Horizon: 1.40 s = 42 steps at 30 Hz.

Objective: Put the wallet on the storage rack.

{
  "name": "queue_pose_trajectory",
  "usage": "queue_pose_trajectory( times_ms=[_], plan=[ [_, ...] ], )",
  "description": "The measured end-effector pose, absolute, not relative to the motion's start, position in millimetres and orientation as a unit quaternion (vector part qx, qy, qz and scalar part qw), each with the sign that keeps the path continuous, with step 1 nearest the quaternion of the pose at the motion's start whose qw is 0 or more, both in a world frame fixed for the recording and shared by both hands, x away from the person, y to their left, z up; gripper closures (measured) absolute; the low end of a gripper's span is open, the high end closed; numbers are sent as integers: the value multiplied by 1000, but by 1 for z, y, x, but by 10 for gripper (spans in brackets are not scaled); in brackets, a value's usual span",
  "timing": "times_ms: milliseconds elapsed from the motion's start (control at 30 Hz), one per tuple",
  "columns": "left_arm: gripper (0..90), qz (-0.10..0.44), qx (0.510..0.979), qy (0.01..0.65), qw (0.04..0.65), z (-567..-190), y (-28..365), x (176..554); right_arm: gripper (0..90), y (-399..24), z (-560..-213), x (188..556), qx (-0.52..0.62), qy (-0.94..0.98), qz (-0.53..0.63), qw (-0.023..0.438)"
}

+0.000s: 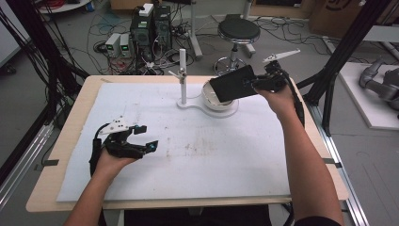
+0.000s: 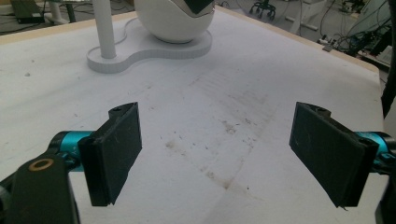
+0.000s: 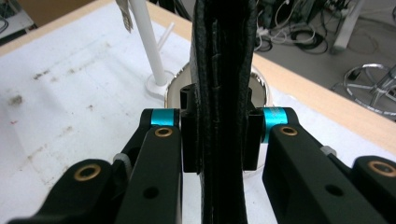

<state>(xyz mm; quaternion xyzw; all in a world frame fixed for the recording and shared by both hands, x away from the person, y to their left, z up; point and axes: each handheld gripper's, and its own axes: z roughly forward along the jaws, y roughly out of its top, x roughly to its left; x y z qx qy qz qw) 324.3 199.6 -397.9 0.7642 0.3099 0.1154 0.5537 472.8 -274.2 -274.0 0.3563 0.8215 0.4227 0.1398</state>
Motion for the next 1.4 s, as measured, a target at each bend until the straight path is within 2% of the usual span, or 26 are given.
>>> queue_pose_trajectory(
  times_ms=[500, 567, 667, 800, 967, 1067, 1400],
  plan=[
    [169, 100, 777, 298, 546, -401, 192, 326, 759, -259, -306, 507, 378, 817, 424, 97],
    [169, 98, 776, 298, 548, -401, 191, 326, 744, -259, -308, 508, 386, 813, 423, 106],
    [169, 96, 778, 296, 546, -401, 191, 326, 638, -255, -309, 508, 399, 812, 403, 138],
    [169, 94, 778, 293, 547, -401, 191, 324, 604, -253, -308, 507, 403, 812, 386, 171],
    [170, 92, 779, 289, 548, -401, 190, 324, 519, -260, -302, 504, 415, 797, 386, 210],
    [169, 93, 779, 289, 549, -401, 190, 324, 507, -268, -299, 504, 431, 785, 384, 225],
    [169, 99, 781, 287, 546, -400, 191, 324, 462, -275, -302, 508, 450, 771, 391, 223]
  ],
)
